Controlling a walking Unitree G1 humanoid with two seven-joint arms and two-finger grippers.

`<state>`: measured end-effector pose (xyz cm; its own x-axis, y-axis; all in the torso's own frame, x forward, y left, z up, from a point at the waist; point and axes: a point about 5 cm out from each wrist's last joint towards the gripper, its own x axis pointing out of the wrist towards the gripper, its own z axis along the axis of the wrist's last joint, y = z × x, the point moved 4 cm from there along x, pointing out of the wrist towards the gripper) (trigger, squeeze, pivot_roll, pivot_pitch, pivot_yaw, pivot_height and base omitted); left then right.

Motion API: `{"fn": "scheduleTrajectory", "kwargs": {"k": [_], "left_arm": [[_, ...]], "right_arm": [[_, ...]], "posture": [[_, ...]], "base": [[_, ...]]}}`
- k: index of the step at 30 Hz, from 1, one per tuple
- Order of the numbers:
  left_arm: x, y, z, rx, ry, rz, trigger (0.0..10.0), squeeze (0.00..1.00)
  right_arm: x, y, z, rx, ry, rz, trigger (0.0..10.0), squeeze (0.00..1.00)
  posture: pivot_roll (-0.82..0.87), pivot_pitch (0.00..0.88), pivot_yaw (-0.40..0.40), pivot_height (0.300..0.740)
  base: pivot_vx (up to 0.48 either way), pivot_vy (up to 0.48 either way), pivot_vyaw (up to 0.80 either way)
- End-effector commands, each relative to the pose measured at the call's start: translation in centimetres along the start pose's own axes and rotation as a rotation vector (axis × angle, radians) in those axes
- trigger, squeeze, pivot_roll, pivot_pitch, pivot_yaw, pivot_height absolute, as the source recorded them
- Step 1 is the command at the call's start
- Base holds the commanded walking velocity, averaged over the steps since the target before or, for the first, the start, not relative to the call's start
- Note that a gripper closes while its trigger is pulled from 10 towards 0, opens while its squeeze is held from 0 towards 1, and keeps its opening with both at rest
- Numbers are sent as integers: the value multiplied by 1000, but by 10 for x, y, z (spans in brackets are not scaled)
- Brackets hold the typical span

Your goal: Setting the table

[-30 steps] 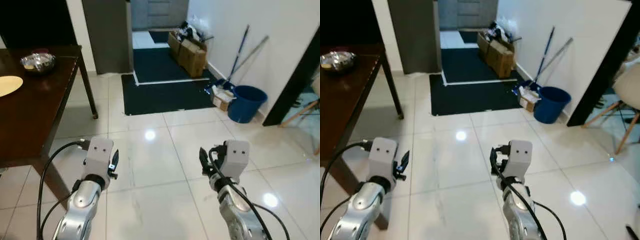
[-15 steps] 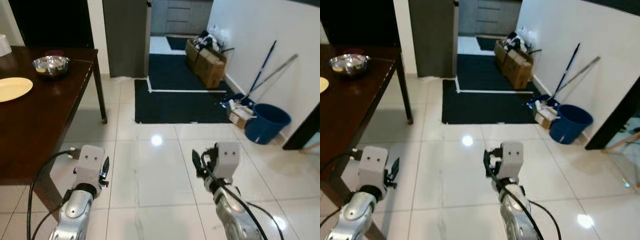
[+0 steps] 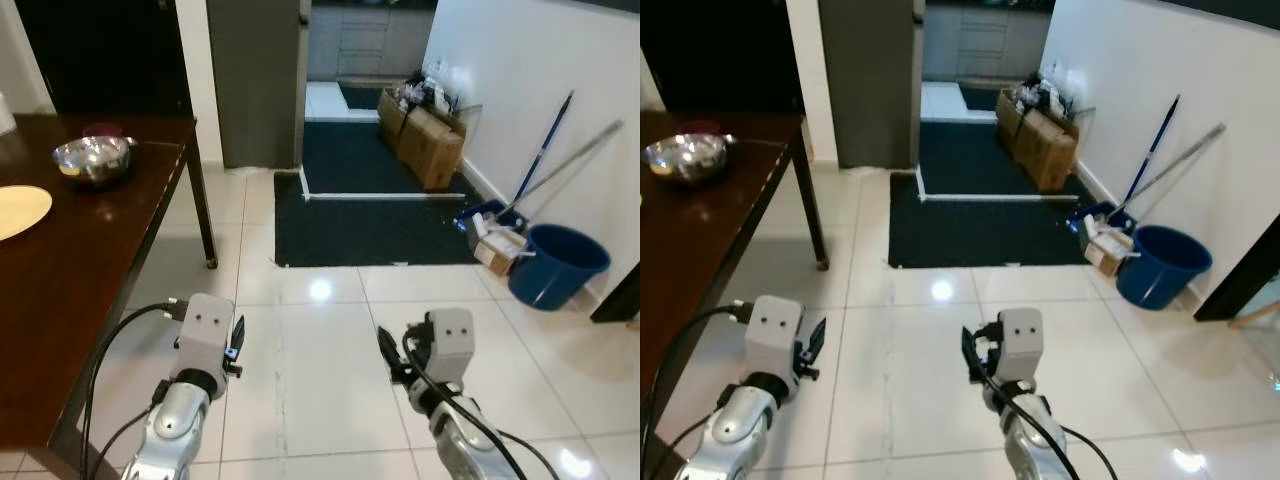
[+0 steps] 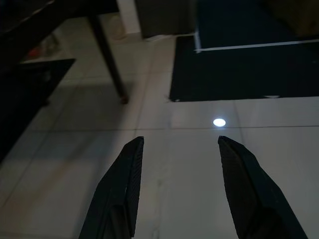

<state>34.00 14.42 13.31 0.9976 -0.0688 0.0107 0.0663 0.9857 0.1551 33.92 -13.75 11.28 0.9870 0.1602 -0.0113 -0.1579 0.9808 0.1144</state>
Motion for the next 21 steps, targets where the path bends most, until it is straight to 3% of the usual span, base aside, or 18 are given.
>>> {"fn": "scheduleTrajectory", "kwargs": {"k": [1, 21], "left_arm": [[-1, -8, -5, 5, 13, -30, 10000, 0], [2, -12, -5, 7, 6, -52, 10000, 0]], "right_arm": [[-3, -9, -4, 9, 8, -31, 10000, 0], [-5, -9, -5, 12, 7, -41, 10000, 0]], "posture": [[26, 53, 67, 740], [17, 55, 79, 740]], "base": [[480, 0, 0], [480, 0, 0]]}}
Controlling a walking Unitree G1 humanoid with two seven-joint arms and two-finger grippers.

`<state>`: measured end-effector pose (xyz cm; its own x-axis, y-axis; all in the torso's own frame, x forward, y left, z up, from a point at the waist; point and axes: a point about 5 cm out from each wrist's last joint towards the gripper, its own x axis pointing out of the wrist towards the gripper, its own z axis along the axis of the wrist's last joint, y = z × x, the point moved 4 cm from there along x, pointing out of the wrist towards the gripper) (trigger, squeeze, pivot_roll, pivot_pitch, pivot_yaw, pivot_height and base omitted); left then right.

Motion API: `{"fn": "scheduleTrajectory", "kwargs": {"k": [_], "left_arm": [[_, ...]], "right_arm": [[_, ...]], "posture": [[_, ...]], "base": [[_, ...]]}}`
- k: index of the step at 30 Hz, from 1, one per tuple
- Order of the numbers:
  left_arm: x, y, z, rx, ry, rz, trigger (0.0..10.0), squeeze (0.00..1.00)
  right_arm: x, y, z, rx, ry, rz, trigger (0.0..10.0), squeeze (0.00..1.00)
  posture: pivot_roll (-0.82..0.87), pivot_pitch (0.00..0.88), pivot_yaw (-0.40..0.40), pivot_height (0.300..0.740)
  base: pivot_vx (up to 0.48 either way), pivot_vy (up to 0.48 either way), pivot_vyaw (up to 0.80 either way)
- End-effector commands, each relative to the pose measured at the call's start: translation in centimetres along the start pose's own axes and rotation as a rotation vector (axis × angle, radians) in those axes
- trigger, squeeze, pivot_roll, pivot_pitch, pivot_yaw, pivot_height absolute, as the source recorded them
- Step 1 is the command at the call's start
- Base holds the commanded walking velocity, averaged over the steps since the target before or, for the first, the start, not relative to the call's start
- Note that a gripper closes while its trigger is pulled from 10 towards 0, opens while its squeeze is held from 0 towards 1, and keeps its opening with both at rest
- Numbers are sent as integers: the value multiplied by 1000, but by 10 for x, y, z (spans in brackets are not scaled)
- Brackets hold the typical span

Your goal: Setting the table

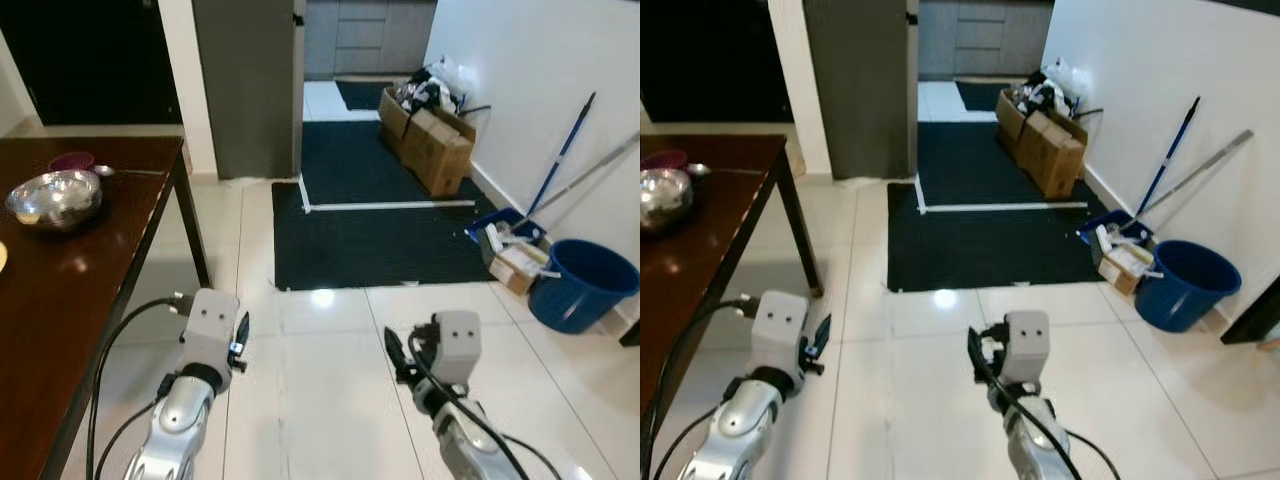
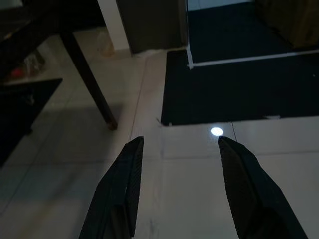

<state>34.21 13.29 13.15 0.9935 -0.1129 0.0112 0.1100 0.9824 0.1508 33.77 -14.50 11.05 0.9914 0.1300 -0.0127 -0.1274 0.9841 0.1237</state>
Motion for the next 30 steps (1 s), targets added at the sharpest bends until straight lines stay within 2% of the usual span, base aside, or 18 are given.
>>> {"fn": "scheduleTrajectory", "kwargs": {"k": [1, 20, 30], "left_arm": [[-1, -1, -5, 12, 14, -9, 10000, 0], [3, -2, 1, 17, -1, -22, 10000, 0], [7, 7, 8, 28, -25, 4, 10000, 0]], "right_arm": [[-2, -2, -4, 3, 9, -12, 10000, 0], [-3, -4, -1, 11, -4, -32, 10000, 0], [1, 1, 19, 15, -65, -16, 10000, 0]], "posture": [[17, 55, 79, 740], [15, 61, 92, 740], [19, 61, 95, 740]], "base": [[480, 0, 0], [480, 0, 0], [480, 0, 0]]}}
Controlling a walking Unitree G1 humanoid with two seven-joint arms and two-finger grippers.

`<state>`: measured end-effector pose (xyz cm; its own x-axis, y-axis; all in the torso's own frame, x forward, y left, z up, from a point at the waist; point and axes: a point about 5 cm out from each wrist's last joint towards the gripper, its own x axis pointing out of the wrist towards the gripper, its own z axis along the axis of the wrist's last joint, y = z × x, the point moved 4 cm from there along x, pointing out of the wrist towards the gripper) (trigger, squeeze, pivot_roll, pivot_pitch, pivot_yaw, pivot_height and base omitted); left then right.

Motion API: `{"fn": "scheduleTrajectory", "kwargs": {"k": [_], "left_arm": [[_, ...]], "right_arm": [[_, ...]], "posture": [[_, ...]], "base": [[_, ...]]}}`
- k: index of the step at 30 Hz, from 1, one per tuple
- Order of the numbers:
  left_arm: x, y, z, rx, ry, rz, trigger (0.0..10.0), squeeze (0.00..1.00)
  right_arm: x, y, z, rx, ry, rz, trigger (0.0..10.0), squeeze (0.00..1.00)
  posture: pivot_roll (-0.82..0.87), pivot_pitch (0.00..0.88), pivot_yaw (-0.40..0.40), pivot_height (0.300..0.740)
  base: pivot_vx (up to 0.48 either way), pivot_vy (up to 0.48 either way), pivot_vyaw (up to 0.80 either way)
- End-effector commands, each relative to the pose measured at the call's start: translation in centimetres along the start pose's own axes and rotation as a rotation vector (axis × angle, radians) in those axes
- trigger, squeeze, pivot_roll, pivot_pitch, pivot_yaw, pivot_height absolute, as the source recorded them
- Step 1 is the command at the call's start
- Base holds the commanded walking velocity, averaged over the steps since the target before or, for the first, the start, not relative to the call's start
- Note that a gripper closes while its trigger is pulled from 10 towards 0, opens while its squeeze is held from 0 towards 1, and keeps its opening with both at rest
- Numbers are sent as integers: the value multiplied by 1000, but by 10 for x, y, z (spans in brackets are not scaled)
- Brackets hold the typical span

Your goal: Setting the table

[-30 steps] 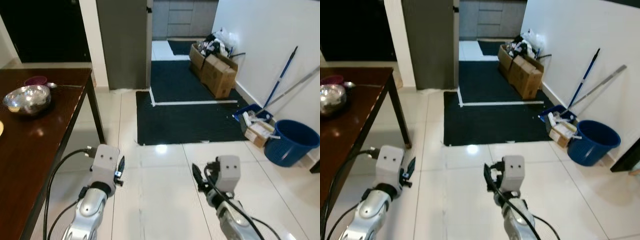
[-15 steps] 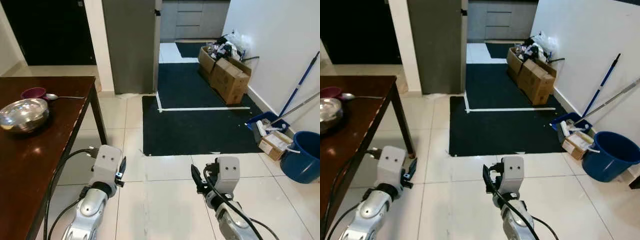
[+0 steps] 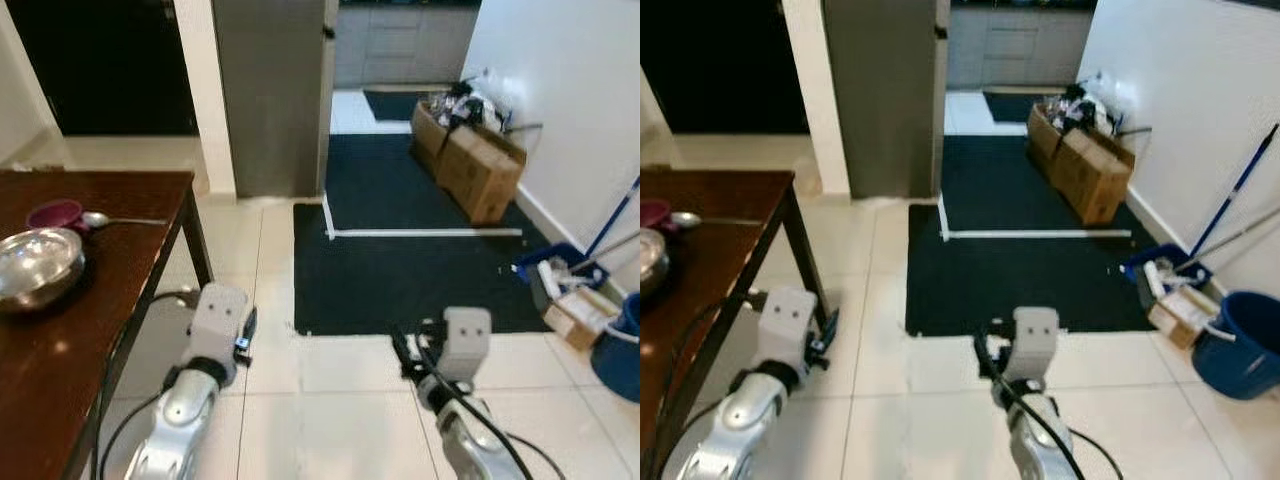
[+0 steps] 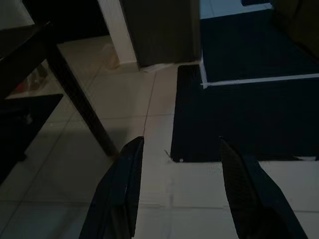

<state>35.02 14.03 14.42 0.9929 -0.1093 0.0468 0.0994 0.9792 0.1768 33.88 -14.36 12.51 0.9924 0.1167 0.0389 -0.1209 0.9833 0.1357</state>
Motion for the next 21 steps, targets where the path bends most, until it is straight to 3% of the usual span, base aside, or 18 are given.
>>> {"fn": "scheduleTrajectory", "kwargs": {"k": [1, 21], "left_arm": [[0, -2, -2, 3, 8, -4, 10000, 0], [4, -3, 1, 0, -2, -1, 10000, 0]], "right_arm": [[1, -2, 8, 4, -21, -8, 10000, 0], [2, 12, 21, 23, -60, 57, 10000, 0]], "posture": [[19, 61, 96, 740], [12, 59, 95, 740]], "base": [[480, 0, 0], [480, 0, 0]]}}
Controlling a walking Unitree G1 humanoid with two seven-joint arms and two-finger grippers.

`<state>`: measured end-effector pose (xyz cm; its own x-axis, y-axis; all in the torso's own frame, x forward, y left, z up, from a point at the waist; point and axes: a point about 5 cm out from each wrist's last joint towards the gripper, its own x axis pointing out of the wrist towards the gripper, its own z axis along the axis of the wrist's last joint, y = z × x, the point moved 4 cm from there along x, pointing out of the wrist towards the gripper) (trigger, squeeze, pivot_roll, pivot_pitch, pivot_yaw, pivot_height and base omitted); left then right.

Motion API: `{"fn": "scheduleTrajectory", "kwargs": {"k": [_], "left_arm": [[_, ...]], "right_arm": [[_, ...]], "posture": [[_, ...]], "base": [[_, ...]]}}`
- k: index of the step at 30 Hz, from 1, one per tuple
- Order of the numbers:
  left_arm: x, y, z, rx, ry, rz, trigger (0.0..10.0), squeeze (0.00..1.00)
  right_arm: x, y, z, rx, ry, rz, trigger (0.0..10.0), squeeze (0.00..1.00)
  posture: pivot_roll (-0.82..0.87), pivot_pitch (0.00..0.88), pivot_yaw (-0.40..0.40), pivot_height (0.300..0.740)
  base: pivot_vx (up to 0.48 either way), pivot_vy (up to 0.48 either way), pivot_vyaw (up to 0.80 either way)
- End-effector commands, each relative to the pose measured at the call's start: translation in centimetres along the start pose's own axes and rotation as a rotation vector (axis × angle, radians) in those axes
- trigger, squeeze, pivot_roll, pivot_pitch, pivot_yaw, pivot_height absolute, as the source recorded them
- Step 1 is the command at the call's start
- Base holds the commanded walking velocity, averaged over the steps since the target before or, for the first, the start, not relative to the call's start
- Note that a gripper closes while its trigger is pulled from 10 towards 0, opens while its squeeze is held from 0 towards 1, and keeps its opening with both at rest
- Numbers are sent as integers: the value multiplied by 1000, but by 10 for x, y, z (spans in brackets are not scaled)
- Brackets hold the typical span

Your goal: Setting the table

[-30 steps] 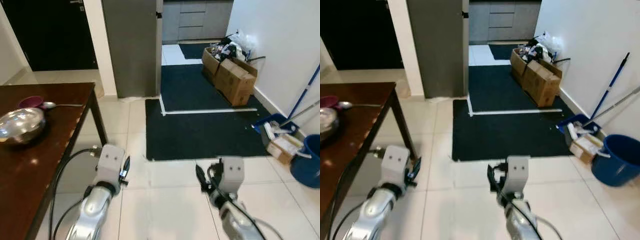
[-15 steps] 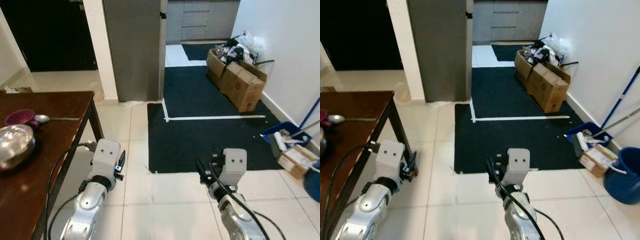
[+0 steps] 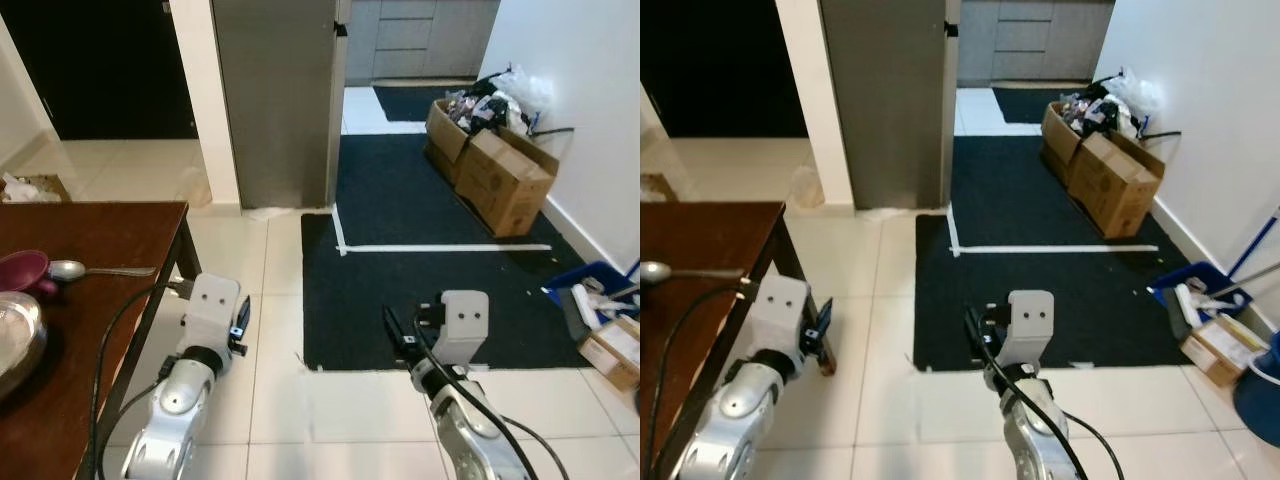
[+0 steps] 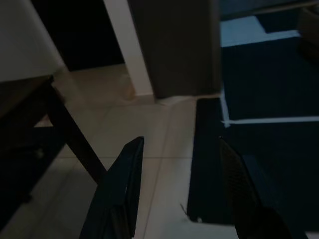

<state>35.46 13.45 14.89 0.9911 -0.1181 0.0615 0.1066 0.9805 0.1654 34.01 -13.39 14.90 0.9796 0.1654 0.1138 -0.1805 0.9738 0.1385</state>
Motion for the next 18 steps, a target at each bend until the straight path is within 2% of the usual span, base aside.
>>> {"fn": "scheduleTrajectory", "kwargs": {"k": [1, 18], "left_arm": [[-1, 2, -4, 11, 12, 6, 10000, 0], [-1, 2, -4, 7, 8, 13, 10000, 0]], "right_arm": [[-1, 0, 0, 15, 5, 0, 10000, 0], [-2, 9, 2, 16, 7, 55, 10000, 0]], "posture": [[13, 60, 93, 740], [10, 57, 90, 740]], "base": [[480, 0, 0], [480, 0, 0]]}}
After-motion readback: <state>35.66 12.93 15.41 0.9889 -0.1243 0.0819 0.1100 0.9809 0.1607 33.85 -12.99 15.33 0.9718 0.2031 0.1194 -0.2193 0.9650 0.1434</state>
